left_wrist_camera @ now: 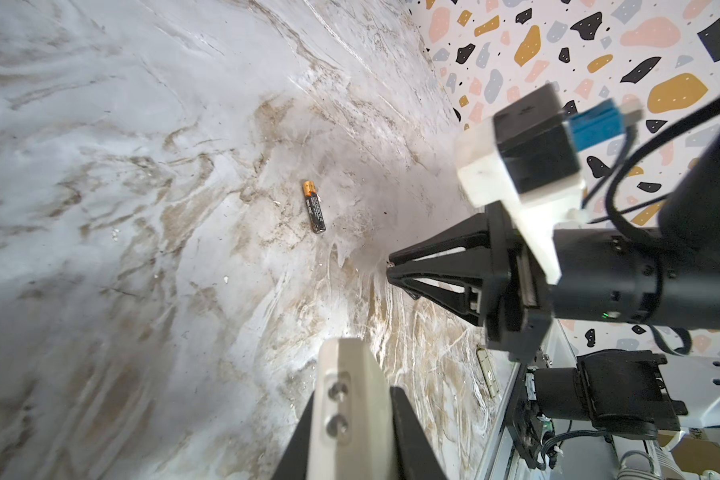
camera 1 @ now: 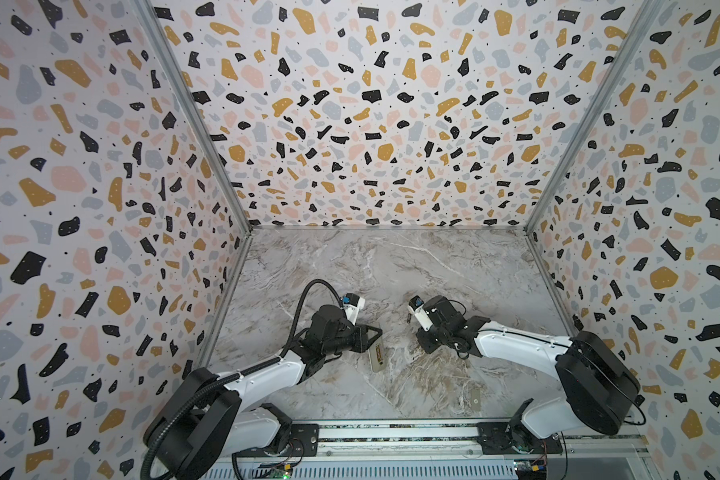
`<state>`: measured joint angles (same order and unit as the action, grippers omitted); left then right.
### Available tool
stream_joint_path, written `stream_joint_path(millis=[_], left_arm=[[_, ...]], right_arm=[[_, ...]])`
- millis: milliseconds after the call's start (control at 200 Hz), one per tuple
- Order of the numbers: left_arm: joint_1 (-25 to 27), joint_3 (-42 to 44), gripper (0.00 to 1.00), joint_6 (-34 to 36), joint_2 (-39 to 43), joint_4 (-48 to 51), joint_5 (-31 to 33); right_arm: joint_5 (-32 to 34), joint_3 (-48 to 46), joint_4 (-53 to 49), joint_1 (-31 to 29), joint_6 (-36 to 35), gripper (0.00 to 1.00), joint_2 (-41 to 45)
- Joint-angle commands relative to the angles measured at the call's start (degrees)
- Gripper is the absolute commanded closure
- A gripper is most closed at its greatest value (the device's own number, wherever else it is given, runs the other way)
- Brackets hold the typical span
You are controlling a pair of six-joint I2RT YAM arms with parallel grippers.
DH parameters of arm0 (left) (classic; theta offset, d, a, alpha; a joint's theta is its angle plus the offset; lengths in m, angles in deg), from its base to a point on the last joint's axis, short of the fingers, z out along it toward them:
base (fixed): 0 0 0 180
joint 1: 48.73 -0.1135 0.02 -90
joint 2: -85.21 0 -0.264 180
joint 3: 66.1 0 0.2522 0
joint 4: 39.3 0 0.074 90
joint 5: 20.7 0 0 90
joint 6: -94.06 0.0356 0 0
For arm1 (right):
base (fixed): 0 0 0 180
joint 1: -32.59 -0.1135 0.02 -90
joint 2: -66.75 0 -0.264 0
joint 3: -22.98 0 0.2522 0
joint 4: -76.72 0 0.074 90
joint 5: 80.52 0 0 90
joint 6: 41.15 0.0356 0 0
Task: Load the batteries into the remote control
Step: 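Close the right gripper on the nearer battery's end, then lift the battery with the right gripper and carry it toward the remote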
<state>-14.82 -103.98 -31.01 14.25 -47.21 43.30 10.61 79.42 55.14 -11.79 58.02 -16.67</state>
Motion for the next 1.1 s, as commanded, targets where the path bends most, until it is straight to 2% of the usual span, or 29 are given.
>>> stream_joint_path(millis=[0,300,616,846,991,1096], left_arm=[[0.5,-2.0,1.0,1.5,-0.7,-1.4,0.5],[1.3,-2.0,1.0,2.5,0.4,-1.9,1.8],[2.0,-0.6,1.0,2.1,0.6,-3.7,1.5],[2.6,-0.2,1.0,1.8,-0.3,-4.8,1.4],[2.7,0.2,1.0,1.5,-0.6,-5.6,1.6],[2.8,0.2,1.0,1.5,-0.9,-5.7,1.6]], right_arm=[[3.1,-1.2,-3.0,-2.8,7.1,0.97,2.4],[10.7,-4.2,-7.6,-11.7,19.4,0.98,6.2],[11.8,-8.0,-9.9,-14.9,26.4,0.98,6.7],[12.2,-9.2,-10.1,-15.5,27.9,0.97,5.8],[12.8,-8.7,-11.2,-15.7,28.1,0.92,5.2],[13.0,-7.9,-12.2,-15.7,28.0,0.82,5.0]])
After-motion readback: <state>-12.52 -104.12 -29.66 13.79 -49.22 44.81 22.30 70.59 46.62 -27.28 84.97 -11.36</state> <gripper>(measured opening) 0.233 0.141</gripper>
